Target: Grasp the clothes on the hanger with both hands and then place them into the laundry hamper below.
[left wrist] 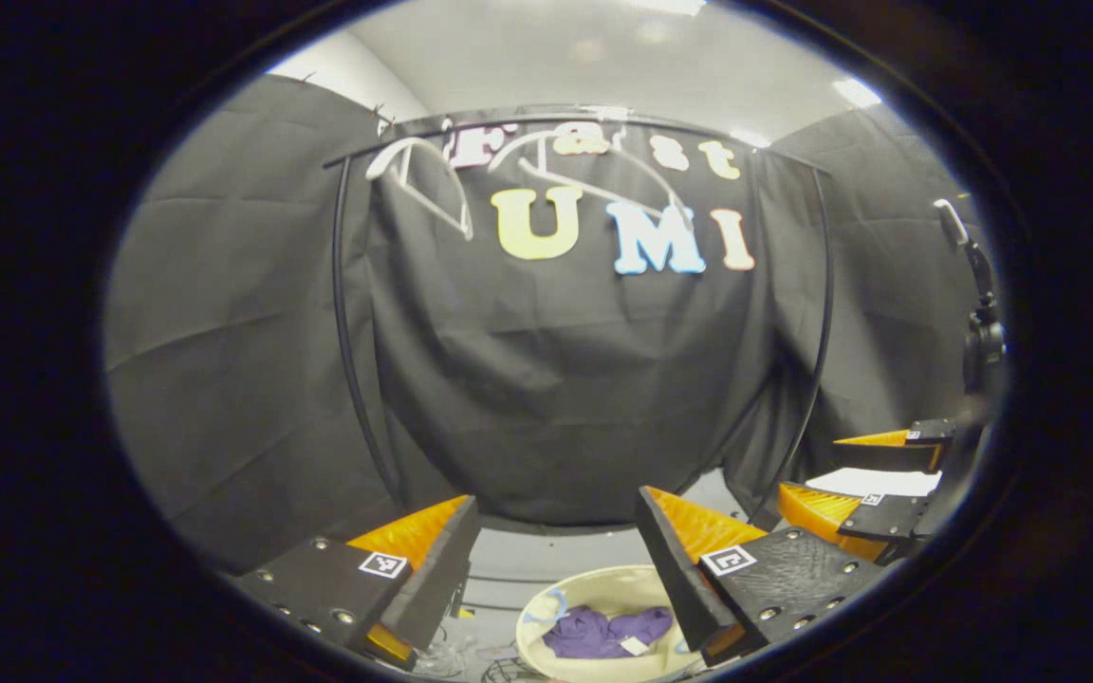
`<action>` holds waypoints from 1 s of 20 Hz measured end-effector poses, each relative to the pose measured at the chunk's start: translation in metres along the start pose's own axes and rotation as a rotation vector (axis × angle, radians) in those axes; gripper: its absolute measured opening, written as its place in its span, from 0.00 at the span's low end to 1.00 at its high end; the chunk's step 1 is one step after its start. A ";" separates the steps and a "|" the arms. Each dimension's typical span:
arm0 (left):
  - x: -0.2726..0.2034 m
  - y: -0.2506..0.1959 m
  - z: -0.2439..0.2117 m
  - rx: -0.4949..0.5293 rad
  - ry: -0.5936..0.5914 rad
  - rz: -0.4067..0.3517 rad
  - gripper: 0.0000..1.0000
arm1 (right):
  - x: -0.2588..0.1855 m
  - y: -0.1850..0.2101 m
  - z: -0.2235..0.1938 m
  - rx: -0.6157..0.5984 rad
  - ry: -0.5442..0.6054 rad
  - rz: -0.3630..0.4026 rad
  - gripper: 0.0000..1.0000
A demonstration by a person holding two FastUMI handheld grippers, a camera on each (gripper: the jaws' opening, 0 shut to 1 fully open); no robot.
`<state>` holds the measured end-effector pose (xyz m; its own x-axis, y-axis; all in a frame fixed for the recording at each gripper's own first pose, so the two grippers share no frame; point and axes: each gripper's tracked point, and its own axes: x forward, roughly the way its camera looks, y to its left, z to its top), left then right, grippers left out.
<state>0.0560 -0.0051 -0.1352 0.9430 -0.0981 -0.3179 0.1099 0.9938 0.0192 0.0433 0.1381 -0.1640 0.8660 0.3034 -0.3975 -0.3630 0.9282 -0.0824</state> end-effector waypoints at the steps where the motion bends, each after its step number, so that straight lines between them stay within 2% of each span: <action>1: -0.004 -0.005 0.014 0.002 -0.025 -0.007 1.00 | -0.010 -0.006 0.011 0.004 -0.034 -0.013 0.96; 7: -0.019 -0.024 0.086 -0.049 -0.138 -0.013 1.00 | -0.048 -0.049 0.073 0.029 -0.177 -0.086 0.96; 10: -0.033 -0.030 0.105 -0.043 -0.182 0.004 1.00 | -0.078 -0.070 0.094 0.057 -0.234 -0.104 0.96; 11: -0.051 -0.031 0.106 -0.039 -0.203 0.011 1.00 | -0.086 -0.075 0.102 0.063 -0.254 -0.105 0.95; 12: -0.060 -0.032 0.113 -0.036 -0.216 0.026 1.00 | -0.093 -0.082 0.108 0.069 -0.268 -0.111 0.95; 13: -0.069 -0.033 0.118 -0.037 -0.231 0.038 0.95 | -0.101 -0.089 0.111 0.078 -0.283 -0.114 0.95; 14: -0.077 -0.036 0.124 -0.039 -0.245 0.040 1.00 | -0.110 -0.095 0.115 0.088 -0.294 -0.117 0.95; 20: -0.118 -0.035 0.153 -0.040 -0.323 0.065 1.00 | -0.148 -0.135 0.128 0.090 -0.359 -0.177 0.95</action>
<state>-0.0113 -0.0368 0.0469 0.9992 -0.0403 0.0004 0.0403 0.9991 -0.0093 0.0084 -0.0045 0.0224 0.9833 0.1780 -0.0389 -0.1794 0.9832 -0.0341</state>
